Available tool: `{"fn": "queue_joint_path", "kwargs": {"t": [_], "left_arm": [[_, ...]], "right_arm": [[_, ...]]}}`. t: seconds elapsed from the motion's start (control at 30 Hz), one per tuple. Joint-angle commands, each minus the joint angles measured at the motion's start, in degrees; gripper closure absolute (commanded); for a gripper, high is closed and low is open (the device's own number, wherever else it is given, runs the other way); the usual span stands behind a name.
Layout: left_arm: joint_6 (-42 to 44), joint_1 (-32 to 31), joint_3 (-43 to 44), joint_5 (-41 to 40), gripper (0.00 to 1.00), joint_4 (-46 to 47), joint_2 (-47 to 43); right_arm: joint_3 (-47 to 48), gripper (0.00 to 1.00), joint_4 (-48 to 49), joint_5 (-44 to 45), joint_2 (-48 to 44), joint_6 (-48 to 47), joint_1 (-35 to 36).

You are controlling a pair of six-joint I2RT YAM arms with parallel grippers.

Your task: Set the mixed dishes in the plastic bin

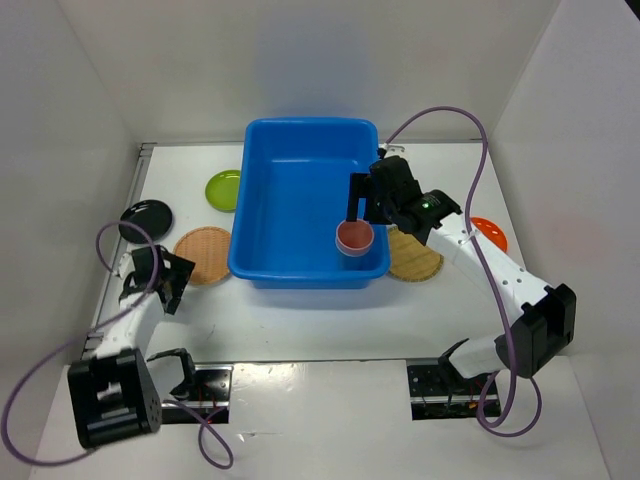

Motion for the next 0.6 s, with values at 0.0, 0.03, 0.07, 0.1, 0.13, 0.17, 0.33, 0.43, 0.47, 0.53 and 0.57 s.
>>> {"fn": "queue_joint_path", "kwargs": {"t": [0.0, 0.03, 0.07, 0.1, 0.13, 0.17, 0.33, 0.43, 0.47, 0.53, 0.57], "left_arm": [[4.52, 0.29, 6.95, -0.61, 0.0, 2.84, 8.48], [5.05, 0.29, 7.57, -0.62, 0.0, 2.85, 10.15], [5.05, 0.29, 7.57, 0.17, 0.02, 4.85, 12.52], [5.05, 0.29, 7.57, 0.17, 0.02, 5.74, 13.32], [5.05, 0.29, 7.57, 0.78, 0.05, 7.83, 13.85], [5.05, 0.29, 7.05, 1.31, 0.12, 8.9, 14.47], [5.05, 0.29, 7.83, 1.93, 0.26, 9.71, 17.98], [6.19, 0.29, 9.76, 3.25, 0.26, 9.17, 21.05], [6.19, 0.29, 9.77, 3.25, 0.28, 9.17, 21.76], [6.19, 0.29, 9.77, 3.95, 0.31, 10.49, 23.86], [6.19, 0.29, 9.77, 4.65, 0.4, 10.49, 24.49]], "right_arm": [[2.6, 0.01, 1.07, -0.5, -0.47, -0.25, 0.43], [2.61, 0.01, 1.07, -0.51, -0.47, -0.25, 0.43], [2.61, 0.01, 1.07, -0.51, -0.47, -0.25, 0.43], [3.22, 0.01, 1.07, -0.51, -0.47, -0.25, 0.43], [3.22, 0.01, 0.55, -0.51, -0.47, -0.25, 0.43], [3.22, 0.01, 0.54, -0.51, -0.47, -0.25, 0.43], [2.7, 0.01, 0.54, 0.02, -0.47, -0.25, -0.1], [2.7, 0.01, 0.01, 0.02, 0.06, -0.25, -0.1], [2.7, 0.01, 0.01, 0.02, 0.06, -0.25, -0.1], [2.7, 0.01, 0.01, 0.02, 0.06, -0.25, -0.1], [2.7, 0.01, 0.01, 0.02, 0.58, -0.25, -0.1]]}}
